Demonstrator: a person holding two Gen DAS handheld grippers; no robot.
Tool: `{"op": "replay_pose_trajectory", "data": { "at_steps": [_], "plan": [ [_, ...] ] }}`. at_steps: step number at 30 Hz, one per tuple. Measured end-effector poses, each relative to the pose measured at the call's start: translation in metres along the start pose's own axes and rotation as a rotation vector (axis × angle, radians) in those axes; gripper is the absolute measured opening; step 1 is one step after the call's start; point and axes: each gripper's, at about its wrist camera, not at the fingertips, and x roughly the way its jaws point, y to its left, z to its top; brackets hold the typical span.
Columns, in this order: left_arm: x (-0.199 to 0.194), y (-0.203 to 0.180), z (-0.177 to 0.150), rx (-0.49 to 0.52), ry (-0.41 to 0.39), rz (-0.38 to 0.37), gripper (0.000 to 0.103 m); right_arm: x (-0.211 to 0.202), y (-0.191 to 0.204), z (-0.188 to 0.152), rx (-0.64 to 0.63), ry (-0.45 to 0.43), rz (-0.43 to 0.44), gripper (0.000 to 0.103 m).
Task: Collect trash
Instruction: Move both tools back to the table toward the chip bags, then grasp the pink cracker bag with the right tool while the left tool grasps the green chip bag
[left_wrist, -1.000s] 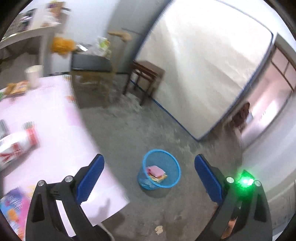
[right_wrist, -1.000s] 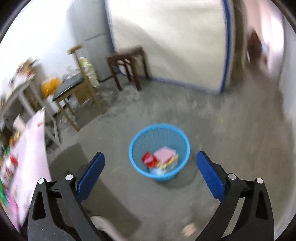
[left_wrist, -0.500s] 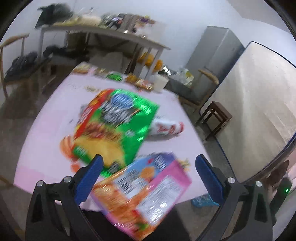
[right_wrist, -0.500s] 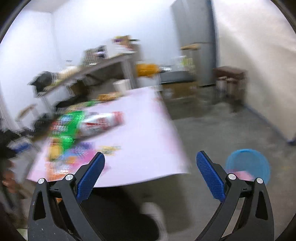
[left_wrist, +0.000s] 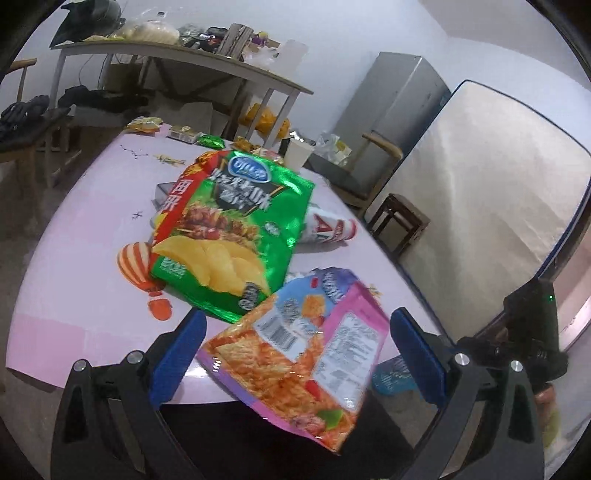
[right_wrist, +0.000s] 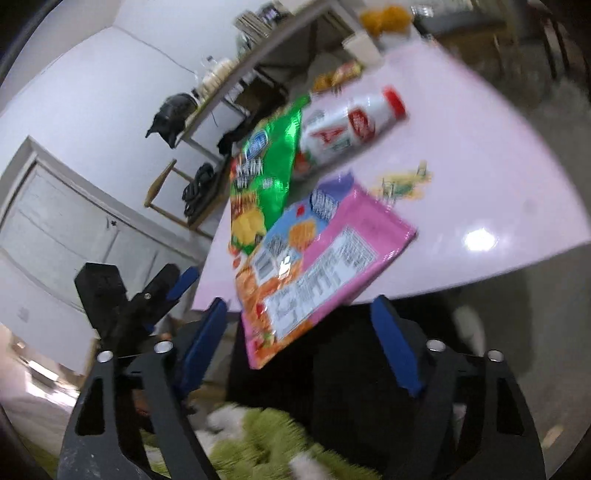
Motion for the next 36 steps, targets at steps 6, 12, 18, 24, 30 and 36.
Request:
{"op": "replay_pose_trajectory", "data": {
  "at_steps": [6,12,18,24,30,36],
  "plan": [
    [0.020,0.013,-0.002,-0.076,0.045,-0.088,0.097,0.032,-0.006,-0.003,0.089,0.131,-0.066,0.061],
    [0.043,-0.004,-0.015,-0.043,0.182,-0.232,0.093,0.040,-0.010,-0.003,0.135,0.154,-0.070,0.058],
    [0.049,-0.024,-0.030,-0.007,0.234,-0.310,0.093,0.041,-0.028,-0.007,0.190,0.165,-0.057,0.053],
    [0.036,-0.008,-0.005,0.043,0.069,-0.080,0.093,0.047,-0.032,-0.006,0.199,0.157,-0.032,0.052],
    [0.061,0.009,-0.008,-0.056,0.195,-0.120,0.093,0.054,-0.037,-0.006,0.217,0.166,-0.006,0.048],
    [0.069,0.000,-0.031,-0.168,0.305,-0.354,0.094,0.047,-0.048,-0.004,0.244,0.150,0.002,0.036]
  ]
}}
